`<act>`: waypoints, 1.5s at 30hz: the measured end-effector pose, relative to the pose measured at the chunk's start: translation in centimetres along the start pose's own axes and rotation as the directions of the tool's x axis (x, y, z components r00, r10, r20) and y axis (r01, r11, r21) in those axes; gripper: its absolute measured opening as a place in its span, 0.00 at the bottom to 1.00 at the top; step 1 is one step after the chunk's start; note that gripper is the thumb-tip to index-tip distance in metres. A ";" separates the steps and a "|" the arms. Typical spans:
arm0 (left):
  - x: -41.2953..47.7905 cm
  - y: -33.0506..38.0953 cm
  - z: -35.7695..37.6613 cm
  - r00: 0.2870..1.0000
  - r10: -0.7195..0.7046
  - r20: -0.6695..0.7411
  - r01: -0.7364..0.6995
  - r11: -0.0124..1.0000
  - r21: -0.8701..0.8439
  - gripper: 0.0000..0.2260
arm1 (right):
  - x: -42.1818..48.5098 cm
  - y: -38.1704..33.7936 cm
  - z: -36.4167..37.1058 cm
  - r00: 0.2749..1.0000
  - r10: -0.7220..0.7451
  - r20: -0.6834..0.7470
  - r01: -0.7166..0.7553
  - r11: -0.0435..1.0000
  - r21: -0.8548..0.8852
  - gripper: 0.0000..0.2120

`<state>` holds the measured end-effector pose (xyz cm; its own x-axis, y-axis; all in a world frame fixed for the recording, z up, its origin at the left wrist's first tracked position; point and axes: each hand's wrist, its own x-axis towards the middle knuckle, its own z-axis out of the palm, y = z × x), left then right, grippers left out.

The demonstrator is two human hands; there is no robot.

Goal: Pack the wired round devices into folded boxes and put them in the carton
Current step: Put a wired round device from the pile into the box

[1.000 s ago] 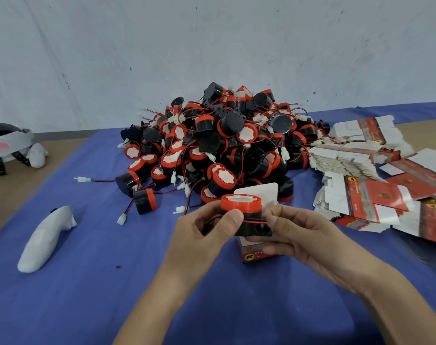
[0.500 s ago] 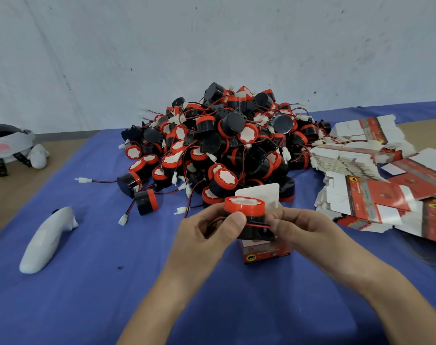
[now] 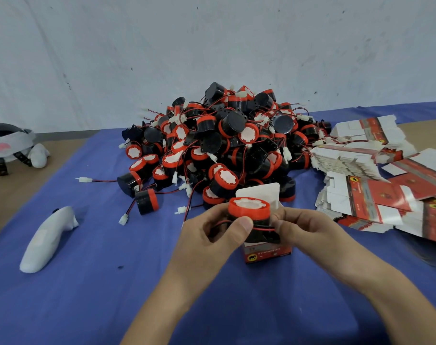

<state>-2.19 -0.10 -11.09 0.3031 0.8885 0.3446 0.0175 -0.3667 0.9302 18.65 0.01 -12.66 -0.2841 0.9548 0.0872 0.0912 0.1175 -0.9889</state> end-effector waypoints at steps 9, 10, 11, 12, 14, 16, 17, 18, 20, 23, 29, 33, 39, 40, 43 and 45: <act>0.1 -0.5 -0.2 1.000 0.000 -0.021 -0.001 0.999 -0.046 0.11 | 0.1 -0.3 0.3 0.997 -0.021 -0.071 0.025 0.998 0.059 0.13; 0.2 -0.6 -0.2 1.000 0.003 -0.030 -0.004 0.999 -0.049 0.11 | 0.1 -0.4 0.4 0.997 -0.034 -0.074 0.041 0.994 0.099 0.15; 0.2 -0.6 -0.2 0.999 0.006 -0.039 -0.008 0.999 -0.048 0.11 | 0.1 -0.5 0.6 0.996 -0.046 -0.073 0.056 0.989 0.137 0.17; 0.2 -0.6 -0.2 0.999 0.008 -0.048 -0.010 0.999 -0.049 0.10 | 0.2 -0.6 0.7 0.996 -0.055 -0.076 0.067 0.984 0.165 0.20; 0.2 -0.6 -0.1 0.999 0.010 -0.052 -0.012 0.999 -0.045 0.10 | 0.1 -0.8 1.0 0.993 -0.066 -0.094 0.083 0.978 0.191 0.22; 0.2 -0.6 0.0 0.999 0.015 -0.052 -0.018 0.999 -0.042 0.14 | 0.1 -0.9 1.2 0.990 -0.088 -0.110 0.108 0.975 0.194 0.24; 0.2 -0.7 0.1 0.998 0.012 -0.055 -0.015 0.999 -0.047 0.15 | 0.1 -1.0 1.3 0.988 -0.107 -0.109 0.125 0.975 0.184 0.24; 0.2 -0.8 0.3 0.998 0.007 -0.057 -0.011 0.998 -0.055 0.16 | 0.1 -1.1 1.3 0.986 -0.129 -0.105 0.146 0.975 0.168 0.25; 0.1 -1.0 0.5 0.999 -0.004 -0.053 0.001 0.998 -0.066 0.17 | 0.0 -1.3 1.6 0.979 -0.163 -0.120 0.177 0.977 0.117 0.26; -0.2 -1.3 0.9 1.000 -0.025 -0.017 0.023 0.996 -0.087 0.17 | 0.0 -1.3 1.6 0.969 -0.182 -0.170 0.193 0.980 0.054 0.27; -0.2 -1.4 1.0 0.998 -0.017 0.058 0.024 0.993 -0.112 0.19 | -0.2 -1.3 1.5 0.967 -0.176 -0.181 0.201 0.971 0.126 0.20; -0.3 -1.6 0.9 0.997 -0.017 0.074 0.025 0.995 -0.096 0.19 | -0.1 -1.3 1.6 0.968 -0.170 -0.182 0.198 0.969 0.147 0.16; -0.5 -1.6 0.7 0.995 -0.025 0.099 0.033 0.996 -0.079 0.18 | -0.1 -1.2 1.4 0.970 -0.181 -0.164 0.208 0.964 0.166 0.23; -0.5 -1.6 0.7 0.995 -0.023 0.099 0.030 0.997 -0.077 0.18 | -0.1 -1.2 1.4 0.968 -0.186 -0.170 0.213 0.964 0.159 0.22; -0.4 -1.4 0.7 0.996 -0.004 0.089 0.009 0.998 -0.056 0.18 | -0.1 -1.1 1.5 0.957 -0.207 -0.201 0.236 0.962 0.136 0.16; -0.3 -1.3 0.8 0.997 0.020 0.079 -0.017 0.999 -0.035 0.17 | -0.1 -1.2 1.6 0.949 -0.227 -0.219 0.254 0.961 0.107 0.13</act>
<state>-1.59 -0.13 -12.48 0.3777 0.8564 0.3521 -0.0207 -0.3723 0.9279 17.08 -0.65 -11.71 -0.0816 0.9392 0.3335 -0.0866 0.3267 -0.9412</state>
